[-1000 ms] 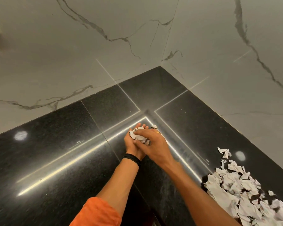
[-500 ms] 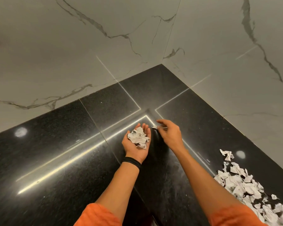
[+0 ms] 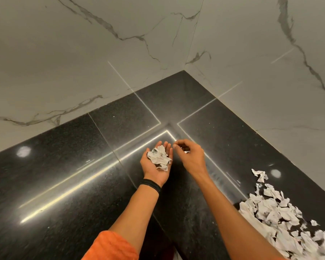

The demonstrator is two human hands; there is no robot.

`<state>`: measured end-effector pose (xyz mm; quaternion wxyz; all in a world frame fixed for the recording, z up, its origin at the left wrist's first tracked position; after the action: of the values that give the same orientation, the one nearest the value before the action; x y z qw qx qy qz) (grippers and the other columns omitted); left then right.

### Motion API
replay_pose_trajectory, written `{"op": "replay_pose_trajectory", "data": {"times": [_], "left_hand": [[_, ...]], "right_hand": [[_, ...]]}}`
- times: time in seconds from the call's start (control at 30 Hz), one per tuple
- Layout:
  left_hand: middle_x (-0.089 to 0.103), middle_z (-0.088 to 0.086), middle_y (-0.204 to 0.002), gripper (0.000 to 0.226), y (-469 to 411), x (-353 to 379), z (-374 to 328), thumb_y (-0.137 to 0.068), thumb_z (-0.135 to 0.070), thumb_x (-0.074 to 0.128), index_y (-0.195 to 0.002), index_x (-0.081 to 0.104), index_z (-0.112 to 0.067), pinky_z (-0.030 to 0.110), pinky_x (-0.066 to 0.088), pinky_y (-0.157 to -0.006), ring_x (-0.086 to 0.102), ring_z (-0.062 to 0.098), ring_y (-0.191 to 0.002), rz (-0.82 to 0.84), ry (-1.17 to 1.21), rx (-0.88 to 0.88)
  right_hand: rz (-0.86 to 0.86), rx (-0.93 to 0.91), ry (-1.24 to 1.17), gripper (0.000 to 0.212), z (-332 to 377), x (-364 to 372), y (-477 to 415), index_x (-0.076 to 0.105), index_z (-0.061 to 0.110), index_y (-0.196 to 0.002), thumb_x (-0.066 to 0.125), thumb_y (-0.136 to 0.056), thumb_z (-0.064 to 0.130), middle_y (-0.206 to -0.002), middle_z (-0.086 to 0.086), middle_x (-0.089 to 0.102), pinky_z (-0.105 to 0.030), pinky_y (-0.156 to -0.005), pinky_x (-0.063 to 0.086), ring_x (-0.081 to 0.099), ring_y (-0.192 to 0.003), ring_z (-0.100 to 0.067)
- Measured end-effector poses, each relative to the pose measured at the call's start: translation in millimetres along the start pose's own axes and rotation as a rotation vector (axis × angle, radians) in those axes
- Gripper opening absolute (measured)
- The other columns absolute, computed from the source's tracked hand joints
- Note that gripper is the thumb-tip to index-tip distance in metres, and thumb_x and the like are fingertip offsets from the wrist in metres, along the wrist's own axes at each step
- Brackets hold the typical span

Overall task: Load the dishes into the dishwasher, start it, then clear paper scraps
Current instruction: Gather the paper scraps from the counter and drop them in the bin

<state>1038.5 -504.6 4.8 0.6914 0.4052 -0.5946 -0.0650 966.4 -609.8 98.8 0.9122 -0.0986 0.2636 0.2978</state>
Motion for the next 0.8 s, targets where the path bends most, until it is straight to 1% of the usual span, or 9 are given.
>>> {"op": "replay_pose_trajectory", "data": {"times": [0.1, 0.17, 0.33, 0.43, 0.53, 0.6, 0.67, 0.73, 0.8], "left_hand": [[0.063, 0.022, -0.134, 0.052, 6.2, -4.4, 3.3, -0.105, -0.039, 0.039, -0.135, 0.060, -0.003, 0.046, 0.049, -0.104, 0.062, 0.035, -0.121, -0.005, -0.008, -0.009], [0.062, 0.023, -0.136, 0.052, 13.3, -7.6, -1.7, -0.106, -0.039, 0.037, -0.136, 0.059, -0.002, 0.045, 0.051, -0.101, 0.062, 0.035, -0.120, -0.011, -0.022, 0.015], [0.062, 0.023, -0.136, 0.051, 24.8, -15.1, -22.6, -0.105, -0.038, 0.038, -0.133, 0.060, -0.001, 0.045, 0.048, -0.107, 0.059, 0.034, -0.125, -0.039, -0.013, 0.067], [0.063, 0.024, -0.133, 0.050, 27.0, -15.7, -30.1, -0.105, -0.038, 0.039, -0.126, 0.063, 0.000, 0.045, 0.044, -0.111, 0.059, 0.035, -0.126, -0.053, -0.006, 0.078], [0.064, 0.024, -0.131, 0.049, 25.5, -14.5, -31.8, -0.105, -0.038, 0.040, -0.122, 0.065, 0.001, 0.045, 0.045, -0.110, 0.059, 0.035, -0.125, -0.057, -0.015, 0.078], [0.064, 0.024, -0.130, 0.050, 23.2, -15.0, -32.1, -0.104, -0.038, 0.040, -0.123, 0.065, 0.001, 0.045, 0.045, -0.110, 0.059, 0.035, -0.125, -0.062, -0.027, 0.079], [0.065, 0.024, -0.129, 0.051, 20.7, -14.7, -32.0, -0.105, -0.039, 0.039, -0.125, 0.064, 0.000, 0.045, 0.044, -0.112, 0.059, 0.035, -0.125, -0.063, -0.048, 0.079], [0.065, 0.023, -0.128, 0.050, 18.4, -13.9, -29.6, -0.105, -0.039, 0.038, -0.126, 0.064, -0.001, 0.045, 0.044, -0.113, 0.062, 0.034, -0.120, -0.061, -0.066, 0.076], [0.066, 0.022, -0.124, 0.049, 17.4, -12.4, -23.0, -0.105, -0.040, 0.039, -0.122, 0.064, -0.002, 0.045, 0.044, -0.112, 0.064, 0.034, -0.112, -0.049, -0.068, 0.065]], "right_hand": [[-0.012, -0.002, 0.070, 0.011, -2.5, -5.9, 6.6, 0.076, 0.026, -0.099, 0.071, -0.091, 0.020, -0.091, 0.015, 0.072, -0.012, -0.073, 0.048, 0.064, -0.084, 0.000], [-0.012, 0.024, 0.151, 0.016, -15.1, -6.2, 2.7, 0.075, 0.025, -0.103, 0.070, -0.090, 0.019, -0.096, 0.014, 0.071, -0.020, -0.077, 0.052, 0.064, -0.084, -0.001], [0.155, -0.027, 0.382, 0.028, -21.1, 25.6, -5.8, 0.072, 0.022, -0.121, 0.071, -0.093, 0.025, -0.109, 0.003, 0.067, -0.023, -0.080, 0.046, 0.066, -0.092, -0.012], [0.150, -0.066, 0.470, 0.020, -15.4, 36.8, -11.1, 0.073, 0.020, -0.111, 0.070, -0.093, 0.029, -0.098, 0.003, 0.060, -0.028, -0.077, 0.043, 0.061, -0.090, -0.016], [0.143, -0.069, 0.533, 0.014, -15.2, 40.7, -15.4, 0.075, 0.018, -0.104, 0.065, -0.095, 0.019, -0.095, 0.002, 0.062, -0.025, -0.075, 0.039, 0.062, -0.091, -0.018], [0.117, -0.021, 0.481, 0.014, -18.0, 36.5, -15.7, 0.076, 0.020, -0.100, 0.065, -0.093, 0.017, -0.091, 0.003, 0.069, -0.025, -0.073, 0.045, 0.064, -0.085, -0.013], [0.053, 0.056, 0.292, 0.010, -13.9, 24.8, -10.5, 0.076, 0.024, -0.097, 0.068, -0.091, 0.020, -0.084, 0.011, 0.070, -0.022, -0.070, 0.047, 0.063, -0.076, -0.002], [0.005, 0.052, 0.084, 0.009, 6.2, 14.1, 0.7, 0.076, 0.026, -0.096, 0.072, -0.091, 0.021, -0.085, 0.014, 0.072, -0.015, -0.070, 0.047, 0.064, -0.078, 0.001], [0.041, -0.016, -0.061, 0.010, 35.7, 11.9, 14.4, 0.076, 0.025, -0.095, 0.073, -0.091, 0.017, -0.086, 0.014, 0.073, -0.012, -0.072, 0.049, 0.066, -0.083, 0.001]]}}
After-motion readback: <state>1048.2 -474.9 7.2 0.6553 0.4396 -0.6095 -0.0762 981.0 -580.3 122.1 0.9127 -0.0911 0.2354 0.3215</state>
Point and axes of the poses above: each hand's wrist, its own y-axis away from the middle knuckle, its own x-axis out of the palm, z = x × y, the point moved 10 cm from there along -y, towards the middle knuckle
